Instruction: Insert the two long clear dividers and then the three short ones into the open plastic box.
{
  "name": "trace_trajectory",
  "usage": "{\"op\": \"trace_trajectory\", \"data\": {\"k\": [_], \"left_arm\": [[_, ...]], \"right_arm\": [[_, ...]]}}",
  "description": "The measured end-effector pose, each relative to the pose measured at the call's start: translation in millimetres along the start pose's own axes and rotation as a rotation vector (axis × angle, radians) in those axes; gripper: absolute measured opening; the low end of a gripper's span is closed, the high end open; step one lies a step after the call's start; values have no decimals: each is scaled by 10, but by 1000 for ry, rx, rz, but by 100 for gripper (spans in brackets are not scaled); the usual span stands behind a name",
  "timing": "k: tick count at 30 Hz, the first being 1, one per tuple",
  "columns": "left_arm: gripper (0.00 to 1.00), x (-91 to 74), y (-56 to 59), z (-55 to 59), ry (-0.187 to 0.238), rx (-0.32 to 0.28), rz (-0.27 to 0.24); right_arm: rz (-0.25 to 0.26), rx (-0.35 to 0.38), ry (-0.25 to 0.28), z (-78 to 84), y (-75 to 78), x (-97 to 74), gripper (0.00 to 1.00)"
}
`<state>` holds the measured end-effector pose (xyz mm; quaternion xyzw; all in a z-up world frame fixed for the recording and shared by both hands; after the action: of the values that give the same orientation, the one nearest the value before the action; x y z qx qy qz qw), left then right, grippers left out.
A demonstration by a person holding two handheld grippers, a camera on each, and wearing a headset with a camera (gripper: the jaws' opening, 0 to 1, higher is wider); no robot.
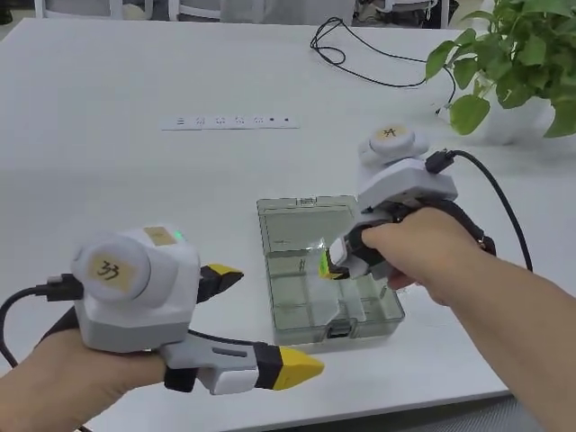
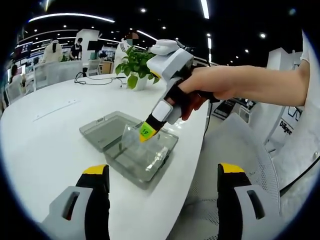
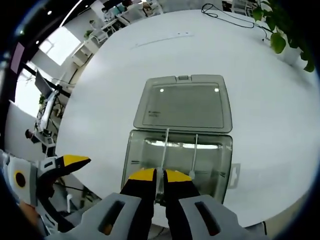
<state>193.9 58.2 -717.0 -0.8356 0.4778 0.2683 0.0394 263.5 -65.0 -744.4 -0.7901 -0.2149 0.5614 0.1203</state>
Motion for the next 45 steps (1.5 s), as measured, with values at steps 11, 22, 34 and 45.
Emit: {"op": "trace_trajectory", "data": {"k": [11, 22, 34, 45], "left_arm": [[91, 28, 16, -3, -1, -5, 4], [91, 33, 22, 22, -3, -12, 5], [91, 28, 4, 39, -6, -16, 3], [91, 40, 0, 44, -7, -17, 6]], "right_arm": [[1, -26, -1, -25, -8, 8, 7], [10, -38, -6, -20, 7, 15, 7], [11, -61, -19, -16, -16, 45, 7], [26, -94, -28, -30, -14, 56, 7]]}}
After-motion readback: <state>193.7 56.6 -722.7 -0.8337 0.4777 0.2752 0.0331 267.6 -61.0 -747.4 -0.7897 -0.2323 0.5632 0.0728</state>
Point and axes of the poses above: the centre of the closed fingertips' face, and the gripper's own axes: x roughly forward along the fingers, y roughly to its right, z roughly out of its underside, the point moved 5 cm from there along -x, roughly backward along the fingers, and after that the axes turned 7 degrees about -z, right-handed, at the moved point
